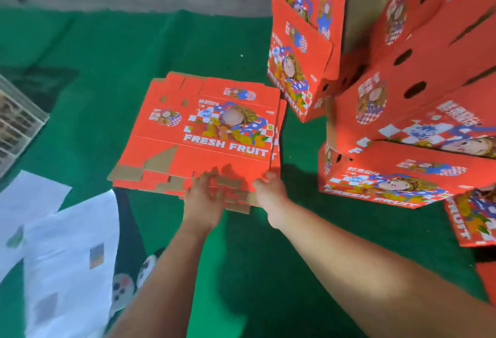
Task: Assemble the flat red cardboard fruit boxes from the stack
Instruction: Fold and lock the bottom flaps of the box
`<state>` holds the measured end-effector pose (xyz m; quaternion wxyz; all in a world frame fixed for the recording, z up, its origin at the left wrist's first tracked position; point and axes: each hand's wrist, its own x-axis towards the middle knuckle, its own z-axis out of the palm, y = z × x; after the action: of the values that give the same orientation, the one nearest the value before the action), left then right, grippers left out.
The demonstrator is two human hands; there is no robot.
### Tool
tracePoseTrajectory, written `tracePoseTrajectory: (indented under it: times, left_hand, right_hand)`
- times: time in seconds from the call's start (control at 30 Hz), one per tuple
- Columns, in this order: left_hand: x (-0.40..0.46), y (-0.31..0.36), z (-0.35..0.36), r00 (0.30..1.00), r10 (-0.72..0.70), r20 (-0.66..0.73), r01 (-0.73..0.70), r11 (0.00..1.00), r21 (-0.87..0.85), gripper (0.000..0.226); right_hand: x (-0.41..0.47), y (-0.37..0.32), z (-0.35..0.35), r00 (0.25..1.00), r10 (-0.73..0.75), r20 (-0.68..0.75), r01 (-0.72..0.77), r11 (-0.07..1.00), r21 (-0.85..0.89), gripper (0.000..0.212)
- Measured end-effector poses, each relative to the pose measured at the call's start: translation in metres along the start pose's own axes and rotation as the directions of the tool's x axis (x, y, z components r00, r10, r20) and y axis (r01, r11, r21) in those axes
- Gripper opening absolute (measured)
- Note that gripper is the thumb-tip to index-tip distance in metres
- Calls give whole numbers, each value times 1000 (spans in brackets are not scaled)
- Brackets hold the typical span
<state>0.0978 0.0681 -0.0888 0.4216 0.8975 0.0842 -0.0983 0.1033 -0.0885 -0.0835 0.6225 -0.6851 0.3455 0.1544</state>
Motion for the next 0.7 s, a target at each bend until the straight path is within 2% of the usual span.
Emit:
tracePoseTrajectory:
  times: [0.1,0.17,0.3,0.4,0.5,0.6,0.67,0.7]
  left_hand:
    - [24,-16,-6,988,140,67,-149,975,164,56]
    - [29,-26,-5,976,135,171,-180,943,279,67]
    - [28,-44,-10,975,89,202,-173,878,446,82]
    - [21,-42,-2,959,149,239,-249,845,472,87]
    - [9,-36,7,932,297,207,-355,860,366,90]
    - [-9,-26,7,896,430,114,-445,870,212,79]
    - [-19,-26,-4,882,468,-51,-463,882,84,71]
    - [-24,-29,-11,889,428,-165,-429,903,32,69]
  right_hand:
    - [14,-6,1,997,27,-76,-32,996,-78,27]
    - [19,-11,2,992,112,-67,-119,986,-119,27]
    - [21,-19,2,977,211,-6,-211,977,43,13]
    - [18,-17,2,967,255,22,-256,956,144,14]
    - [8,-20,7,970,239,30,-237,926,295,12]
    - [-5,-25,1,989,149,20,-141,877,459,10]
    - [-15,-27,-11,997,71,-35,-49,900,434,13]
    - [-22,-28,-19,997,47,-67,-14,905,425,18]
